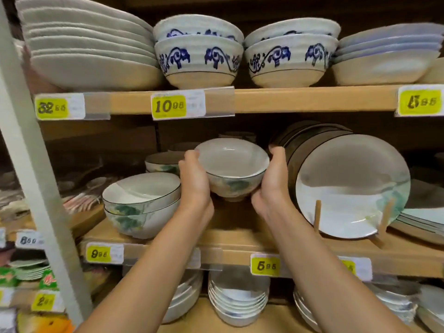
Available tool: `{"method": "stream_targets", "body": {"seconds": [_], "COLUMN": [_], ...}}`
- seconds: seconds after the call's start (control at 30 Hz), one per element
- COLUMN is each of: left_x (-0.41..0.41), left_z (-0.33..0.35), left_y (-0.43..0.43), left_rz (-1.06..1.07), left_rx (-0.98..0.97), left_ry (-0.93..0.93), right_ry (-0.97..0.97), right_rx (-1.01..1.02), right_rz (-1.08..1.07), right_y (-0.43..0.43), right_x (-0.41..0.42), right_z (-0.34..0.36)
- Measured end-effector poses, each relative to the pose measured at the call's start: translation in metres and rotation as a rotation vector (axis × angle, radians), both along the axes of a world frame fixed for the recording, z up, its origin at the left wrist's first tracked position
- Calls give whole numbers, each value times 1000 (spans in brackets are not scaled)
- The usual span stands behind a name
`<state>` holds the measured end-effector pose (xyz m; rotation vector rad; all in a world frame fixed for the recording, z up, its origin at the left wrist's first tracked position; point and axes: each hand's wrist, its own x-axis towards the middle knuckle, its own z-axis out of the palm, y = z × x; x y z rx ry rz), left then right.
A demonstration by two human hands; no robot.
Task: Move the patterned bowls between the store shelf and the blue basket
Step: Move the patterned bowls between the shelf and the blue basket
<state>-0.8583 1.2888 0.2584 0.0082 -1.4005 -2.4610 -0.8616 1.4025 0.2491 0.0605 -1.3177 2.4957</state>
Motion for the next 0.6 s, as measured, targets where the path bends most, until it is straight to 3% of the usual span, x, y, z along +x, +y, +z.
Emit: {"method": "stream_targets", "body": {"seconds": [0.2,0.33,0.6], "left_x": [-59,-95,-126], "left_z": [30,31,5], "left_y": [22,27,31], "left_rz": [85,244,140], "left_rx": [152,-13,-121], "left_ry": [-1,-77,-38], "right_ry": [95,94,62], "right_rx": [-9,16,196], "right_rz": [-115,-244,-423], "right_y": [-1,-1,2], "right_x": [-45,-75,-111], "right_z": [23,27,17]}}
